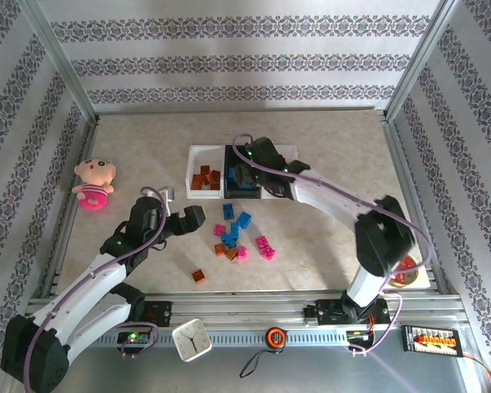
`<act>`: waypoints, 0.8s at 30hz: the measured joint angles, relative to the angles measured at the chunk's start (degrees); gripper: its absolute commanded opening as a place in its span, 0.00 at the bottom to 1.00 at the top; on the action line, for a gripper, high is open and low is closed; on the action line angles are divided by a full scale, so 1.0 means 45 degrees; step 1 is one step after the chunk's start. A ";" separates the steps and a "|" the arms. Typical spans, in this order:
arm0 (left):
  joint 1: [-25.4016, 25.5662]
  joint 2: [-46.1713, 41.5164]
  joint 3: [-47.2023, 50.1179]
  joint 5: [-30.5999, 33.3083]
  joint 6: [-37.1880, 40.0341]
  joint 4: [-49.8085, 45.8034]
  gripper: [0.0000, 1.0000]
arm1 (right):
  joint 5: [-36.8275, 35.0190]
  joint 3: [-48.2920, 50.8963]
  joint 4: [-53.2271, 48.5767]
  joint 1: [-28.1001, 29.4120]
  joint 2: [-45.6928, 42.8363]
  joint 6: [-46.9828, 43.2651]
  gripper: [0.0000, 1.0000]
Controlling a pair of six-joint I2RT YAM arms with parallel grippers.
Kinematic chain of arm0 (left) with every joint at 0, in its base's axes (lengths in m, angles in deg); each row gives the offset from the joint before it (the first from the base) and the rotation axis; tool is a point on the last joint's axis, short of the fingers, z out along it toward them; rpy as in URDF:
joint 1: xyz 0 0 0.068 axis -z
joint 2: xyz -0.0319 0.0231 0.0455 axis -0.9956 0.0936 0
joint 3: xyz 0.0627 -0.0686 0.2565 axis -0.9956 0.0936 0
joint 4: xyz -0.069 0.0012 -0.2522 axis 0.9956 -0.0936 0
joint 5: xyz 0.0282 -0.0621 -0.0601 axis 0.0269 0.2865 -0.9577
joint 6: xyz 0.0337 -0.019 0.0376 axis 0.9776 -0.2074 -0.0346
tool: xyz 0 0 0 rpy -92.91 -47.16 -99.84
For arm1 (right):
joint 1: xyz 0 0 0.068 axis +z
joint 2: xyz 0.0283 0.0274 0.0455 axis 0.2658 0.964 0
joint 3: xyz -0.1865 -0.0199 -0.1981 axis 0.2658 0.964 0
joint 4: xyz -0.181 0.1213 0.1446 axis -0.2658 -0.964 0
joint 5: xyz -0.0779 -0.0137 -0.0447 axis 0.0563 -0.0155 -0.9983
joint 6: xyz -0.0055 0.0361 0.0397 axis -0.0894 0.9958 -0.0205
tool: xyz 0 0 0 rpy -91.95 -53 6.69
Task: Sort the legos into containers by color
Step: Place the lego in the container.
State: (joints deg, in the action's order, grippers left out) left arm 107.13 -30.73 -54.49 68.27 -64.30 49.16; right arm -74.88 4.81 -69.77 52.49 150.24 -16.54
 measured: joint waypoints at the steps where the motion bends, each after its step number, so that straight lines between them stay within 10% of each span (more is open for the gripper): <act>1: 0.0005 -0.0291 0.0078 -0.0024 -0.0034 -0.0287 0.93 | -0.0044 -0.0583 -0.0034 -0.0146 0.0665 -0.0063 0.47; 9: 0.1496 -0.1982 0.0661 0.0316 -0.0539 -0.2327 0.90 | -0.0019 -0.3196 -0.0559 -0.0612 0.3453 -0.0461 0.86; 24: 0.7538 0.0860 0.0879 0.3196 -0.1899 -0.3827 0.77 | 0.0136 0.0423 0.0466 -0.0452 -0.0287 -0.0369 0.91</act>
State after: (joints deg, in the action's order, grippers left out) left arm 141.05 -26.86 -50.53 82.65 -72.84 31.94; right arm -74.26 6.71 -67.68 50.46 148.95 -18.20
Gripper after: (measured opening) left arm 0.799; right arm 0.905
